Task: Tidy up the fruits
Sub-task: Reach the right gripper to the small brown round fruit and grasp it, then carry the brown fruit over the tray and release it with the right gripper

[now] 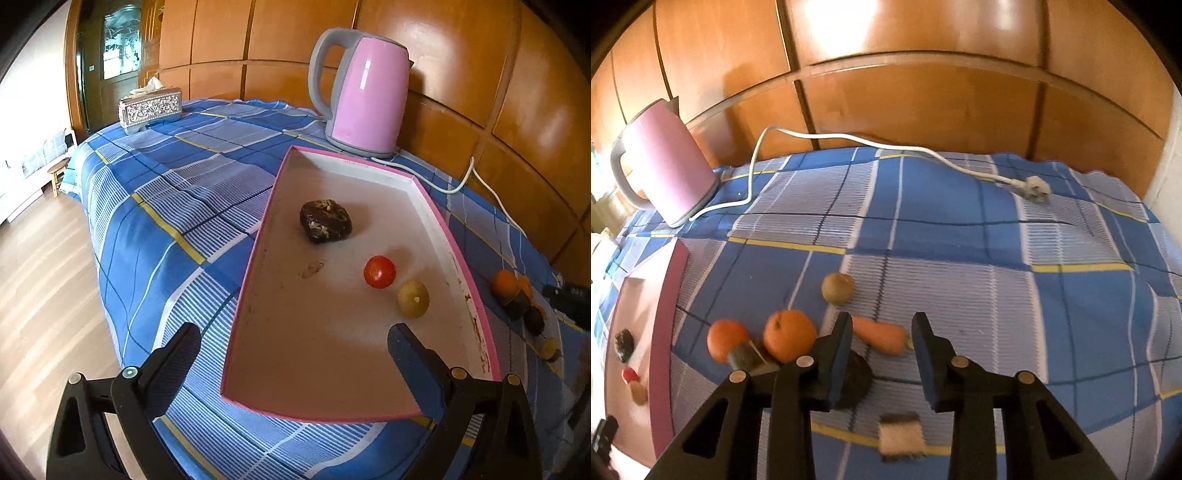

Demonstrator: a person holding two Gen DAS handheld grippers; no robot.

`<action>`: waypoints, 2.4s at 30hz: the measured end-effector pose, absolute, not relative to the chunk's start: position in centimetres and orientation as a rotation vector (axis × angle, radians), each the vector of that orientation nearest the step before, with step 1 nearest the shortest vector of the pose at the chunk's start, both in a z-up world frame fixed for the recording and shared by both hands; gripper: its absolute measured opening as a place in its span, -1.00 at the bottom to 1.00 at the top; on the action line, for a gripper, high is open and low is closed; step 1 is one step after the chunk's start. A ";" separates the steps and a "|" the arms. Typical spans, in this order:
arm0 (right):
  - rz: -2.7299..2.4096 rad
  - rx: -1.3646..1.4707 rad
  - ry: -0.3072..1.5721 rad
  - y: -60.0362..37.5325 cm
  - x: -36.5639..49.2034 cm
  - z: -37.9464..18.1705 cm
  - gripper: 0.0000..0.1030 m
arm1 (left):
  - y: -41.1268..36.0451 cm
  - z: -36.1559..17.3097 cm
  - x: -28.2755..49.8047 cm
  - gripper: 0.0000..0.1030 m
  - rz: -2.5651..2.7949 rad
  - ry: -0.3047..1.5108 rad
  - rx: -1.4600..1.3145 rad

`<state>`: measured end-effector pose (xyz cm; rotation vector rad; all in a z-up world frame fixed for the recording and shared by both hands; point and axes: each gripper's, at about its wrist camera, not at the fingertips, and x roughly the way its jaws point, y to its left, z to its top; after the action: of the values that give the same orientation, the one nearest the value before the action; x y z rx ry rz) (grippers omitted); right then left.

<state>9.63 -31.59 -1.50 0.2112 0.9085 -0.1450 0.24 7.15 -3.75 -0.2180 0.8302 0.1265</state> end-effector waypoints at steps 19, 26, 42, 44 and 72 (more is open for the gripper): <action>-0.070 0.172 0.999 -28.5 15.7 -4.0 -0.47 | 7.5 -4.3 0.6 0.98 0.133 0.853 -0.224; -0.103 0.157 0.869 -28.9 12.9 -0.3 -0.47 | 7.3 -4.2 0.5 0.99 0.126 0.858 -0.221; 0.210 0.093 0.837 -21.0 6.6 1.4 -0.47 | 6.4 -3.8 0.0 0.99 0.100 0.854 -0.193; 0.266 0.087 0.861 -19.4 6.2 0.8 -0.47 | 6.2 -3.8 -0.1 0.99 0.094 0.851 -0.187; 0.370 0.042 0.892 -10.9 8.8 0.2 0.05 | 6.1 -4.2 0.3 0.99 0.071 0.862 -0.190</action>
<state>8.79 -10.87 0.24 0.0420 0.8922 0.3695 0.26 6.11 -4.17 -0.1897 0.8615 0.0709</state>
